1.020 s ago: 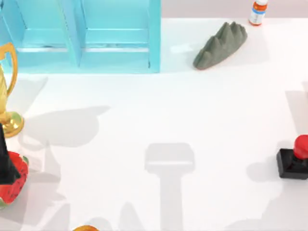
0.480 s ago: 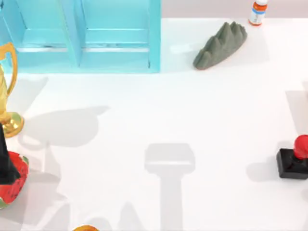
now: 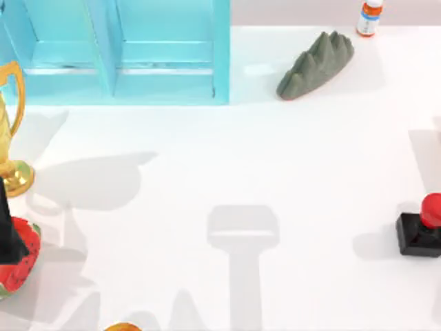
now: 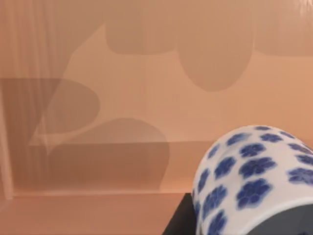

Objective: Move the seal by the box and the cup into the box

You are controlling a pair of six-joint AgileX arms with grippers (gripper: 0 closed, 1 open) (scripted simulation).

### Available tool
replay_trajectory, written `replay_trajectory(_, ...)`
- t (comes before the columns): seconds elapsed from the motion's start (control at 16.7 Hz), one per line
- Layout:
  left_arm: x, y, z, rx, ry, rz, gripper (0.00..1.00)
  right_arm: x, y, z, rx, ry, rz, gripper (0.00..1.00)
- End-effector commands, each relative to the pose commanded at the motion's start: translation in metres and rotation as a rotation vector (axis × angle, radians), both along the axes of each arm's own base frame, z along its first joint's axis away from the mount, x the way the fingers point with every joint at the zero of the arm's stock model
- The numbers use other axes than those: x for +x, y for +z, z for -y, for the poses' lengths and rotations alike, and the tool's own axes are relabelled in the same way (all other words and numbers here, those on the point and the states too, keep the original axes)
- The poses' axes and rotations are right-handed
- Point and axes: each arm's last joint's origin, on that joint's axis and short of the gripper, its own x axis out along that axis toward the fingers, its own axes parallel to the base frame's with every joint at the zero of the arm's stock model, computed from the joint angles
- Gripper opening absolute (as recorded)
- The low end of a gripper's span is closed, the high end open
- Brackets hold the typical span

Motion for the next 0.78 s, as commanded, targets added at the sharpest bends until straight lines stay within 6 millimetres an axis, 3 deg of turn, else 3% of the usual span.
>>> replay_trajectory(0.78, 0.000, 0.000, 0.000, 0.000, 0.000, 0.000, 1.00, 0.026, -0.050, -0.001, 0.000, 0.042, -0.067, 0.00)
